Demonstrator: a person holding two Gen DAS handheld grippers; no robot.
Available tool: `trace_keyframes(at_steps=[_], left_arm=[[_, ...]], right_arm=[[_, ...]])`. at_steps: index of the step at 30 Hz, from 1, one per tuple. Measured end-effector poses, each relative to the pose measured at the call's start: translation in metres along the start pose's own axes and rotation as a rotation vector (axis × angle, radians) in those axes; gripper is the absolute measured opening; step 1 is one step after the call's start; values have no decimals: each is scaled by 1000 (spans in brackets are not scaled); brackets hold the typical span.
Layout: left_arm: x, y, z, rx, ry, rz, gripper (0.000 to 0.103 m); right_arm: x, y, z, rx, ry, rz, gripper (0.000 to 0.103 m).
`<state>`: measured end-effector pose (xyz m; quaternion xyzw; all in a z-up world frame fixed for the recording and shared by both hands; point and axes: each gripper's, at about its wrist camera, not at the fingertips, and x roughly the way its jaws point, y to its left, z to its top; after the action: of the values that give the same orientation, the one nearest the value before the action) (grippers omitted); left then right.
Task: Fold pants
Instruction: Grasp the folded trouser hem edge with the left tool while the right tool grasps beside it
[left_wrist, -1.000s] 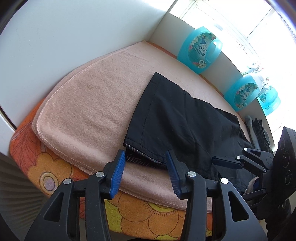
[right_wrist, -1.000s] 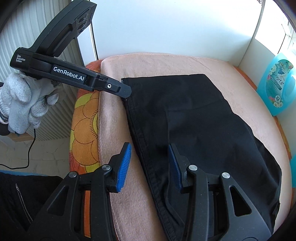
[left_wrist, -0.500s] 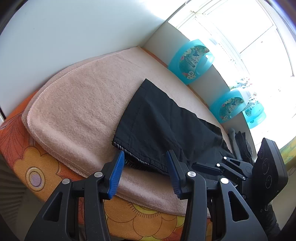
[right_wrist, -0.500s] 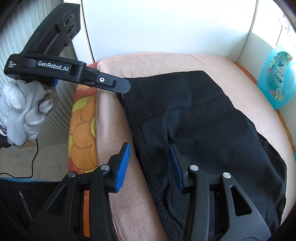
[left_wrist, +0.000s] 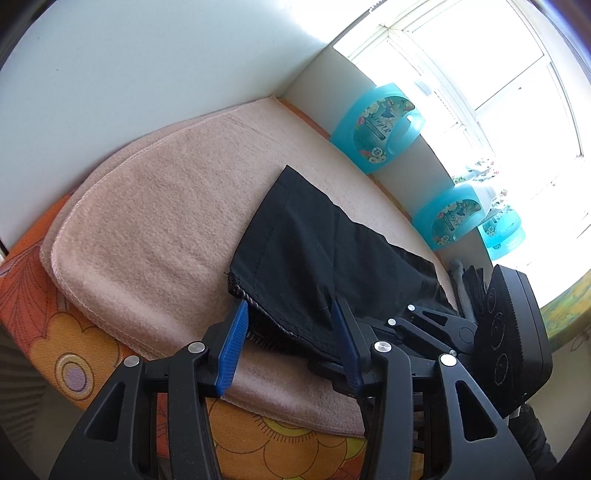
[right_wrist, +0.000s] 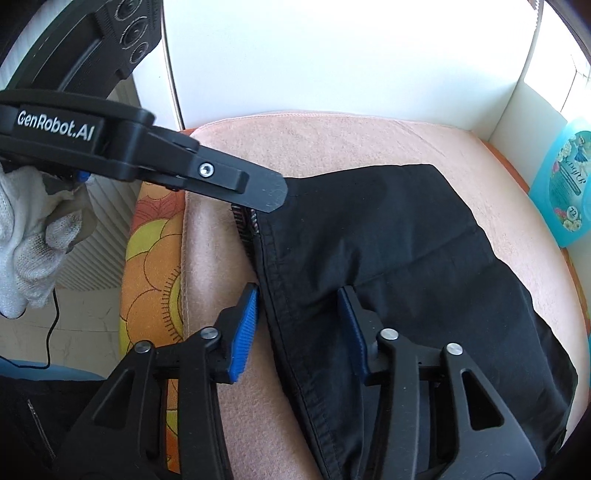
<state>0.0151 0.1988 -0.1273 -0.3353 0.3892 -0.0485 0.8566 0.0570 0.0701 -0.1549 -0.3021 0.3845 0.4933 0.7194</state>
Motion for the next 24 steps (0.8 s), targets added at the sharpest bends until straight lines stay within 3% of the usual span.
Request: trace_keyframes(at_steps=[2, 5, 13, 15, 18, 24], left_arm=[[-3, 2, -1, 1, -6, 21, 44], [-7, 4, -5, -6, -13, 45, 47], [14, -2, -11, -81, 52, -17, 49], [17, -5, -9, -96, 44, -26, 56], [23, -6, -3, -139, 32, -34, 65], [33, -12, 2, -190, 25, -65, 66]], right_arm=[[0, -6, -1, 24, -3, -4, 24], [0, -18, -4, 89, -18, 21, 14], [1, -50, -9, 272, -36, 183, 13], [3, -58, -11, 326, -44, 232, 12], [2, -57, -13, 326, -50, 237, 12], [5, -59, -12, 342, -48, 248, 12]])
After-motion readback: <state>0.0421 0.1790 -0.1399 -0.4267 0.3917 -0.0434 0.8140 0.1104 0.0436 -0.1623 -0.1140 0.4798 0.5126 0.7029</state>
